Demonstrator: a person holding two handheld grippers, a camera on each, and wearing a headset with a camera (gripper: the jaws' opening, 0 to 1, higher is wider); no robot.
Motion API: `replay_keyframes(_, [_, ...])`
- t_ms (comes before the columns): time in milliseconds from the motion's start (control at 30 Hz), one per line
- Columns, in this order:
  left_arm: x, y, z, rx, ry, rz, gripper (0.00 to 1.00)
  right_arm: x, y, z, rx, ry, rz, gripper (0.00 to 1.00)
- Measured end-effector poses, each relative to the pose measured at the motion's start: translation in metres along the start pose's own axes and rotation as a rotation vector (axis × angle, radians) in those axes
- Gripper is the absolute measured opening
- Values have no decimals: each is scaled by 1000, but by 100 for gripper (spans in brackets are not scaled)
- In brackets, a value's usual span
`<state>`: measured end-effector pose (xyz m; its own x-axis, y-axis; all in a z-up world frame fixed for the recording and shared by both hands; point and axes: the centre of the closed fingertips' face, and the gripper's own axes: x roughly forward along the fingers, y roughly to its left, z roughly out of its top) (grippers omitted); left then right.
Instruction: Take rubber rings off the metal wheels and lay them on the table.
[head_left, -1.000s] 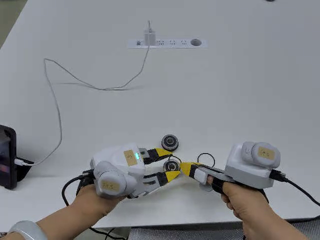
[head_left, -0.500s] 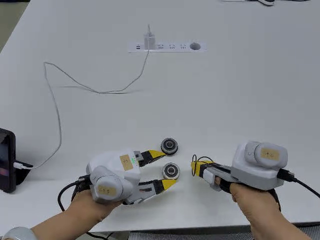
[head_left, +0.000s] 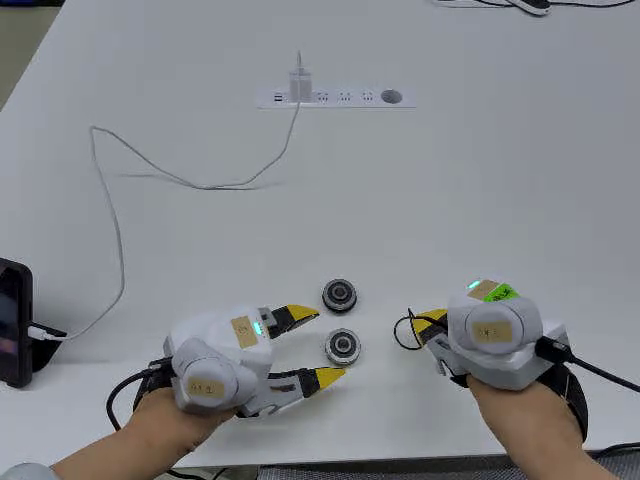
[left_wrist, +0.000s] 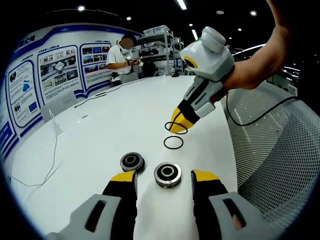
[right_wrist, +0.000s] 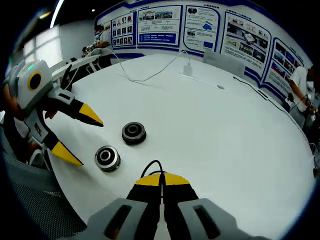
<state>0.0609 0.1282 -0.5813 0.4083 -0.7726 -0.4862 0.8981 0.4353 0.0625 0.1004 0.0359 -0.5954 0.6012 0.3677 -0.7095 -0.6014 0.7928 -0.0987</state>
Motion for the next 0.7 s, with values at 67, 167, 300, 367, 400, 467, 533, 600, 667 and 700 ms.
replay_keyframes(67, [0, 2, -2, 1, 3, 3, 45, 1, -2, -1, -63, 13, -13, 2])
replay_keyframes(167, [-1, 3, -4, -2, 7, 5, 45, 3, -4, -4, -141, 35, -32, 2])
replay_keyframes(300, [-2, 3, -6, -9, 9, 6, 47, 8, -4, -6, -212, 47, -39, 2])
replay_keyframes(367, [-3, 3, -7, -10, 10, 9, 47, 8, -5, -7, -239, 53, -45, 2])
replay_keyframes(400, [-3, 3, -7, -14, 13, 10, 48, 9, -6, -8, -255, 55, -48, 2])
replay_keyframes(467, [-3, 3, -8, -16, 14, 12, 48, 10, -9, -8, -283, 59, -60, 2])
replay_keyframes(533, [-4, 2, -8, -18, 16, 9, 48, 11, -10, -9, -294, 63, -62, 2])
replay_keyframes(600, [-4, 2, -9, -16, 20, 9, 48, 11, -11, -10, -301, 65, -60, 2])
replay_keyframes(667, [-4, 2, -9, -19, 20, 10, 47, 12, -12, -11, -313, 65, -63, 2])
replay_keyframes(700, [-4, 2, -9, -18, 21, 11, 47, 12, -13, -11, -319, 65, -65, 2])
